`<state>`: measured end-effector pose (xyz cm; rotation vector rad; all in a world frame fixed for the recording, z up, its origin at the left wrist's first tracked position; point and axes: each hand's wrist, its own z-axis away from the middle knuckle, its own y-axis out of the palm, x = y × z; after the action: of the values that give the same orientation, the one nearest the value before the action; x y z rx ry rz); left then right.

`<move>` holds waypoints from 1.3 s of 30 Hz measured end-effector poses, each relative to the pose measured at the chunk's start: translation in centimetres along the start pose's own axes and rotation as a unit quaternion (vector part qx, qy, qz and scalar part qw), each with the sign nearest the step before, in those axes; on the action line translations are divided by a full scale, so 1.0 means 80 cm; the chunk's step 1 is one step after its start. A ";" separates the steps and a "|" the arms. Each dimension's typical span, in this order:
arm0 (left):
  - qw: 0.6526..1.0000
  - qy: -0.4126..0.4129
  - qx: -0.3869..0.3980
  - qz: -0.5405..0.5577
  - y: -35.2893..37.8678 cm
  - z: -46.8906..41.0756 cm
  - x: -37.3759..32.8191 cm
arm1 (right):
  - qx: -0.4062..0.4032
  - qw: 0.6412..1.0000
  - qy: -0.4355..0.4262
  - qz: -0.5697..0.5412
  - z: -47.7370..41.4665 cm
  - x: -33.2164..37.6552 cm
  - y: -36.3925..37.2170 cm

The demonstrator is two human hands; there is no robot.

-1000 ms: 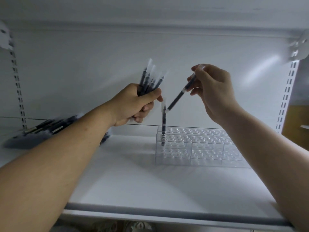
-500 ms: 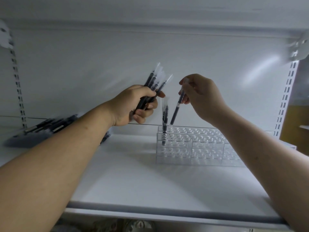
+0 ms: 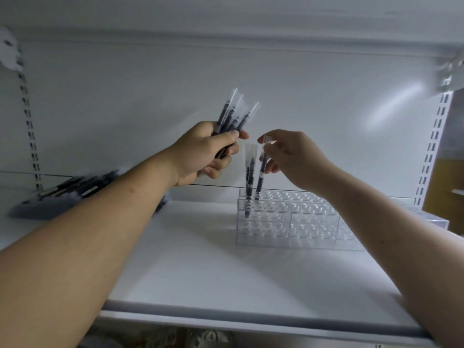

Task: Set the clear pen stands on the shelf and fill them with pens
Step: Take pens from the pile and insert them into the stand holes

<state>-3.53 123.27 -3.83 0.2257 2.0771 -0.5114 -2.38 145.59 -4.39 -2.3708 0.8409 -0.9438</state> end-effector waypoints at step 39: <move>0.997 0.036 -0.040 -0.052 -0.002 0.002 0.001 | -0.197 0.949 -0.025 -0.244 -0.009 0.010 -0.032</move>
<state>-3.50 123.05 -3.92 0.0917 2.1821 -0.4880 -1.53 146.74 -2.04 -3.0252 0.4536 -0.9553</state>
